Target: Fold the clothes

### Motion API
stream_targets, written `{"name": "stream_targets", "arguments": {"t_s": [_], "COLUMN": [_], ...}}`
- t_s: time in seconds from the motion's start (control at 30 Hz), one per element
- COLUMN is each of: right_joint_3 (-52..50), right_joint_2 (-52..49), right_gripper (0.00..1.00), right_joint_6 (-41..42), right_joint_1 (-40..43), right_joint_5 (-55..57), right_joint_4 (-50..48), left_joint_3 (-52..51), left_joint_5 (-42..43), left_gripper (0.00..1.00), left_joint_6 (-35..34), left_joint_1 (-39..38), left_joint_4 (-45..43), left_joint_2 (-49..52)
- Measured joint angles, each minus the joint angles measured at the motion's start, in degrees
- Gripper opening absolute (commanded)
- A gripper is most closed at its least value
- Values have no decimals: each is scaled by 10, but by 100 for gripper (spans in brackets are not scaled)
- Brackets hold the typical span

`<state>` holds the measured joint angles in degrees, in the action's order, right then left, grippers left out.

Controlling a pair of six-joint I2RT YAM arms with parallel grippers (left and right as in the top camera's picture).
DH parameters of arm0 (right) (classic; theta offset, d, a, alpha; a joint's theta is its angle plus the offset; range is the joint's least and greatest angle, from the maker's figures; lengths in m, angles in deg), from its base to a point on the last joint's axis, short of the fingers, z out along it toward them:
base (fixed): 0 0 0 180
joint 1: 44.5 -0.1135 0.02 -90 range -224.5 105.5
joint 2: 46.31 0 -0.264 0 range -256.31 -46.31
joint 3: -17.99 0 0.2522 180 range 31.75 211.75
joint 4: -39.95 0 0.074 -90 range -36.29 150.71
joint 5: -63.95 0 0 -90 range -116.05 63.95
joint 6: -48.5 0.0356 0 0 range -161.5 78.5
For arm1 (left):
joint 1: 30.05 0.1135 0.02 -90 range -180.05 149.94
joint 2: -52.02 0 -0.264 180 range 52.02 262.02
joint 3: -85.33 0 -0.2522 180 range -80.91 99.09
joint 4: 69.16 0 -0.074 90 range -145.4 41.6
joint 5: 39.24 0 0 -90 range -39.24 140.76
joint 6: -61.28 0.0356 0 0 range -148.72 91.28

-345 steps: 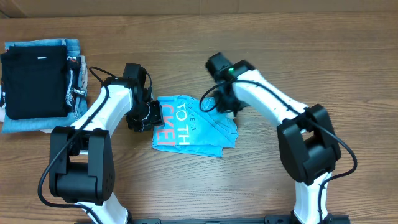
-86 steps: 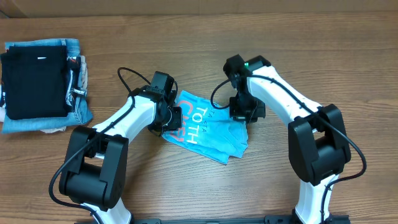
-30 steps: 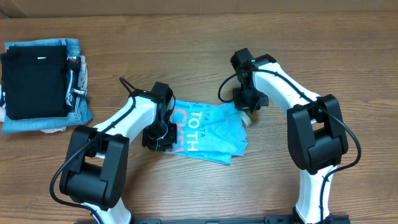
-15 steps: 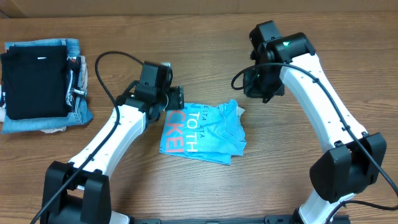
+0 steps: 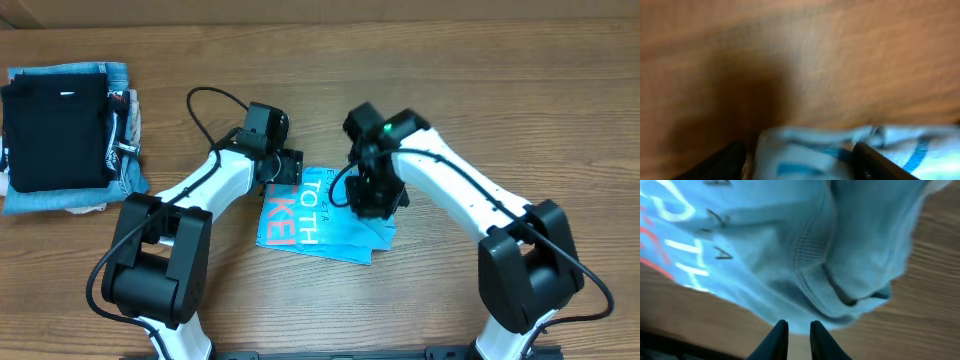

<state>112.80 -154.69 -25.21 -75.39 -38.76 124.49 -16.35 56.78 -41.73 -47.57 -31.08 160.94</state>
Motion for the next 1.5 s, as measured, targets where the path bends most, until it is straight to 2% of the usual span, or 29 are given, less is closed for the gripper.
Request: {"name": "stream_targets", "arguments": {"t_s": [0.2,0.27,0.5,0.7,0.9,1.0,1.07,1.1,1.13,1.17,1.2,1.27,1.5], "right_joint_3": [-95,-116,-129,-129,-121,-110,-94,-84,-74,-66,-56,-40,-21], "right_joint_2": [0,0,1,-3,-17,-21,-20,-19,-15,-10,-2,19,79], "right_gripper": [20,21,25,25,26,30,31,31,32,33,33,34,34], "right_joint_6": [0,0,1,-29,-61,-64,-65,-65,-65,-65,-67,-67,-64], "right_joint_1": [1,1,2,37,76,80,79,79,79,79,79,79,79], "right_joint_5": [-4,-3,38,132,192,207,213,216,218,219,221,222,224], "right_joint_4": [-77,-106,-181,-313,-282,-236,-210,-202,-195,-191,-184,-176,-148], "left_joint_3": [15,19,22,16,12,12,12,14,18,24,33,55,92], "left_joint_5": [-23,-25,-26,-16,17,25,26,25,24,23,21,14,45], "left_gripper": [53,51,47,47,48,50,55,61,79,87,91,93,91], "left_joint_6": [15,16,1,-40,-62,-65,-65,-64,-63,-64,-64,-61,-21], "left_joint_1": [0,0,0,0,1,1,1,1,1,1,1,1,4], "left_joint_4": [103,139,249,320,314,296,284,283,281,278,270,239,110], "left_joint_2": [0,-1,-2,-1,0,-7,-14,-19,-26,-33,-42,-59,-75]}}
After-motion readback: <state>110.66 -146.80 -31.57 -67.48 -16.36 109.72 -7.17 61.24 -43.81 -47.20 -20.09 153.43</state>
